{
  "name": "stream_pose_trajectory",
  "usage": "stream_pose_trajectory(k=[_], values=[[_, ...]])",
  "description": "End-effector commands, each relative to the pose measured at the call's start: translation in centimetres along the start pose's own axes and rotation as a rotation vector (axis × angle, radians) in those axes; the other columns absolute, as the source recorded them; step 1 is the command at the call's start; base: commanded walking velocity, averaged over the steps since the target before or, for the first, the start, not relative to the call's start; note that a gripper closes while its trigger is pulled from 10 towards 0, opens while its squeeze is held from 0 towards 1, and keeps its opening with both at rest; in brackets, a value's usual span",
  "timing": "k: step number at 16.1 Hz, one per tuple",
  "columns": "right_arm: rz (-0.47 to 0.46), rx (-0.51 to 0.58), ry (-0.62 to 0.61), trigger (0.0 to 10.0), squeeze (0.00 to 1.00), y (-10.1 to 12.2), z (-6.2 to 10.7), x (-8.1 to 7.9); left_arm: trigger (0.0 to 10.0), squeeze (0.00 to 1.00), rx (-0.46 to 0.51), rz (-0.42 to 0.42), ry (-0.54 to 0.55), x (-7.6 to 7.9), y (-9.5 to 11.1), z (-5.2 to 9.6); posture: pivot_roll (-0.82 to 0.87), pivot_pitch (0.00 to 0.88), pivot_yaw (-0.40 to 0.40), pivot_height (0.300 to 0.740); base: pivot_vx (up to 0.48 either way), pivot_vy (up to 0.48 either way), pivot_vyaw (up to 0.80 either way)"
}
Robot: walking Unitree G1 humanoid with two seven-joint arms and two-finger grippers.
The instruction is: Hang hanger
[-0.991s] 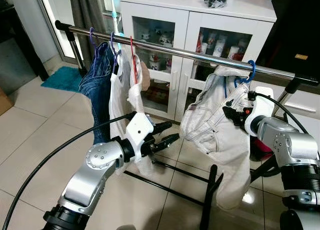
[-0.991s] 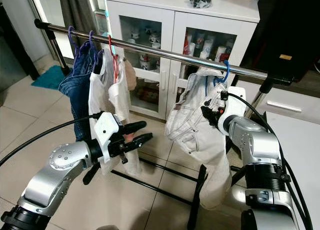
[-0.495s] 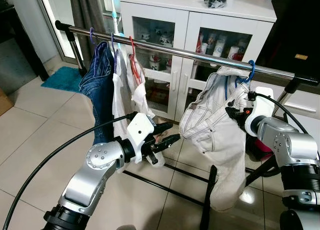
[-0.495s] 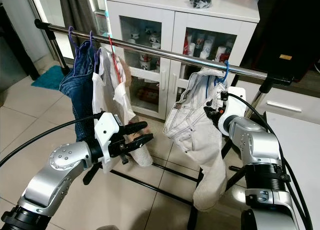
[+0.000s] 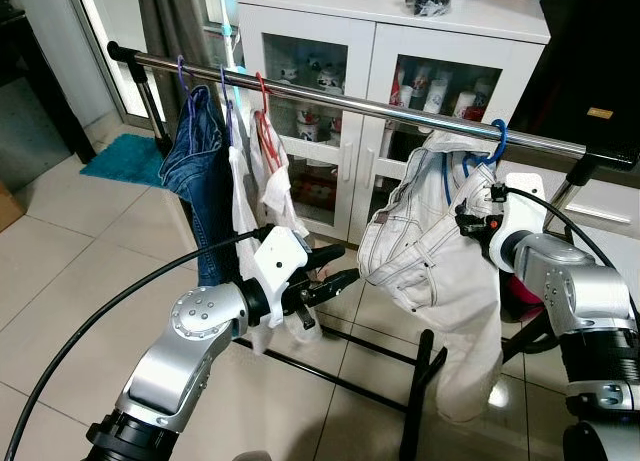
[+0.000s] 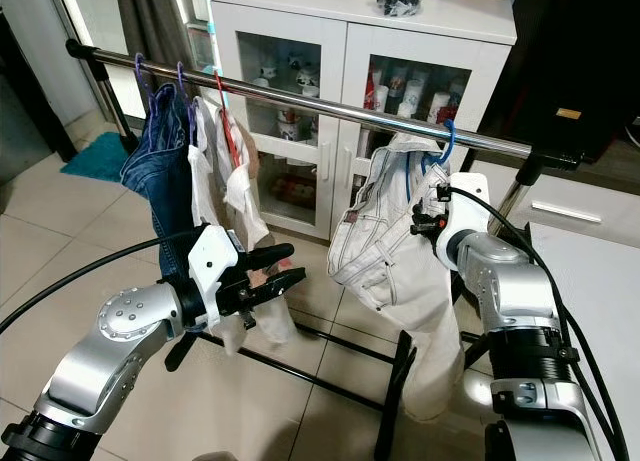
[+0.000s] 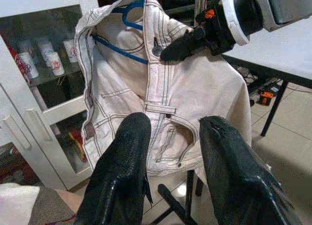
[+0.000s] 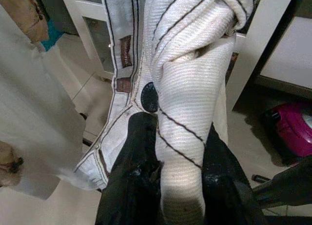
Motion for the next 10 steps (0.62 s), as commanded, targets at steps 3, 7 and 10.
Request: stream_pose_trajectory(k=[3,7,10], values=[[0.040,0.131,0.018,0.0,0.00,2.4,0.4,-0.4,10.0,0.00,0.001,-0.019,0.044,-0.6,0.6,0.0,0.05,0.000,-0.017,0.740,0.000,0.000,0.00],[0.063,0.243,0.069,0.0,0.00,4.3,1.4,-1.6,10.0,0.00,-0.034,-0.016,0.132,-2.0,0.0,0.0,0.05,0.000,-0.016,0.740,0.000,0.000,0.00],[0.059,0.282,0.072,0.0,0.00,5.0,2.1,-1.5,10.0,0.00,-0.030,-0.020,0.181,-2.7,0.0,0.0,0.05,0.000,-0.016,0.740,0.000,0.000,0.00]])
Point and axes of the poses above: a point about 5 cm out from each wrist's last joint towards the gripper, its own z axis pointing back from the gripper into the wrist, its own y axis along the axis of the wrist's last joint, x = y × z, the point moved 6 cm from there along -z, pointing out of the wrist towards the gripper, and after that the axes turned 8 degrees about -z, right-handed, at the moved point
